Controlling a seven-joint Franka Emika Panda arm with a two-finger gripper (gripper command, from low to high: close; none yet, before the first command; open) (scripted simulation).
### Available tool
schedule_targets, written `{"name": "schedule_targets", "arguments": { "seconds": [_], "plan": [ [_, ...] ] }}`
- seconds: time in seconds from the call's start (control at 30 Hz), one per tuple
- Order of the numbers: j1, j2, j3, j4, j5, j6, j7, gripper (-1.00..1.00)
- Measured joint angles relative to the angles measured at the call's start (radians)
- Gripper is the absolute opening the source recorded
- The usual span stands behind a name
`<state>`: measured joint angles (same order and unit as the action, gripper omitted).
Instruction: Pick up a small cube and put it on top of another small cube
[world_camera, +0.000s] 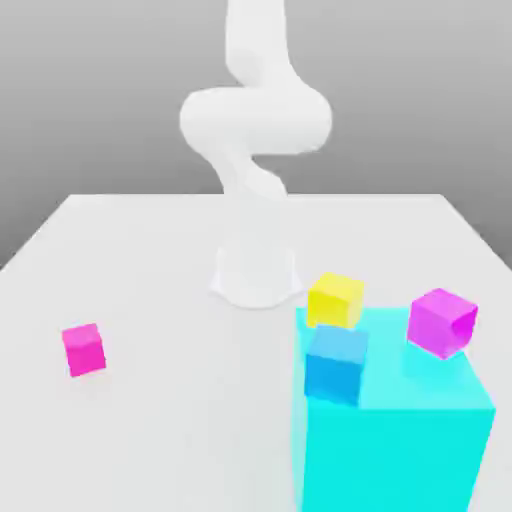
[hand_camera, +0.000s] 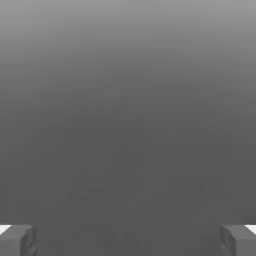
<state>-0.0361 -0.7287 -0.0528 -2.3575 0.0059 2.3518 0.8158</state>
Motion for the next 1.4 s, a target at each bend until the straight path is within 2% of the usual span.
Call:
{"name": "schedule_targets", "arguments": {
  "seconds": [0.4,0.6,0.63,0.8,1.03,1.07,1.27,1.4],
  "plan": [
    [-0.232,0.42,-0.243,-0.31,0.027,0.293,0.095,0.0],
    [-0.406,0.676,-0.372,-0.481,-0.015,0.472,0.193,0.0],
    [-0.402,0.705,-0.377,-0.492,-0.009,0.494,0.193,0.0],
    [-0.436,0.818,-0.329,-0.481,0.132,0.578,0.093,0.0],
    [-0.609,0.97,-0.103,-0.451,0.347,0.693,-0.064,0.0],
    [-0.636,0.988,-0.071,-0.448,0.363,0.708,-0.076,-1.0],
    [-0.651,0.997,-0.054,-0.447,0.368,0.716,-0.079,-1.0],
    [-0.586,0.939,-0.139,-0.457,0.295,0.671,-0.026,-1.0]
  ]
}}
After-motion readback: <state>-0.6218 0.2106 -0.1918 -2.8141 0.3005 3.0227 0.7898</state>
